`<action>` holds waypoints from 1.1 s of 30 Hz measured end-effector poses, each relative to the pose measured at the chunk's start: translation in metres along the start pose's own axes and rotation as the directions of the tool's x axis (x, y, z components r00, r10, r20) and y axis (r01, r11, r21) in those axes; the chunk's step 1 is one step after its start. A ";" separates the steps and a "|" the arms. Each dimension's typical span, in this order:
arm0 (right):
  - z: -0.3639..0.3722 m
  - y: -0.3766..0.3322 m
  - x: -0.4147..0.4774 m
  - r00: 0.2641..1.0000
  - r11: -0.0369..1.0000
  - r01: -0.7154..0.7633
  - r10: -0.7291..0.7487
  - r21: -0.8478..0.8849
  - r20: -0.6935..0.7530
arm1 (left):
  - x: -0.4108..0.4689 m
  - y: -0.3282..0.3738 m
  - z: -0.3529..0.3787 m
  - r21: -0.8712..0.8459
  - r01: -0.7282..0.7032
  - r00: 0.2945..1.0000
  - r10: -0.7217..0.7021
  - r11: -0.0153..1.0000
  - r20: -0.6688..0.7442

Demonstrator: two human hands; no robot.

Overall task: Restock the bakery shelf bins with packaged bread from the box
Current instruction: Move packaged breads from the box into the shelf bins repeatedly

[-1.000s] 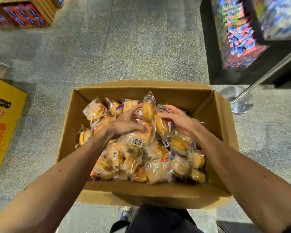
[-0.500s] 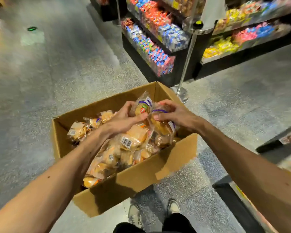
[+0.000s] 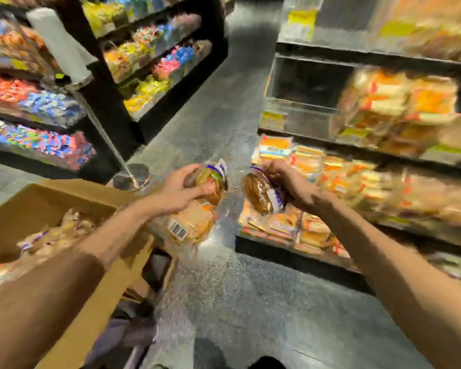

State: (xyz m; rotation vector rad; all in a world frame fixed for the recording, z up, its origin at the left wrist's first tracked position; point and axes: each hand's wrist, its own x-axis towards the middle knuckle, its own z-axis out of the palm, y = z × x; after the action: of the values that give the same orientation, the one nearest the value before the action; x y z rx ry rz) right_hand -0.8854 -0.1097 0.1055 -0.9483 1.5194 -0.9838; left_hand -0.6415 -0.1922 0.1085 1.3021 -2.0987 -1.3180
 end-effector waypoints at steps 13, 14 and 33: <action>-0.338 0.119 -0.216 0.746 0.987 -0.004 0.109 0.160 -0.657 | 0.097 0.254 0.343 0.186 -0.567 0.700 0.351 0.802 0.622; -0.356 0.125 -0.229 0.723 0.987 -0.017 0.121 0.158 -0.680 | 0.105 0.268 0.364 0.172 -0.590 0.664 0.352 0.789 0.659; -0.715 0.136 -0.219 0.391 0.990 0.060 0.095 0.128 -0.916 | 0.309 0.500 0.680 -0.139 -0.614 0.488 0.513 0.777 0.706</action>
State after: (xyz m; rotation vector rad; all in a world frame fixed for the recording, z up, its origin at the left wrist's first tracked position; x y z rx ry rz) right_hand -1.5699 0.2187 0.1362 -0.1733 2.3155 -1.7535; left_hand -1.5225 -0.0154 0.1279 -0.0485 -2.7993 -1.4965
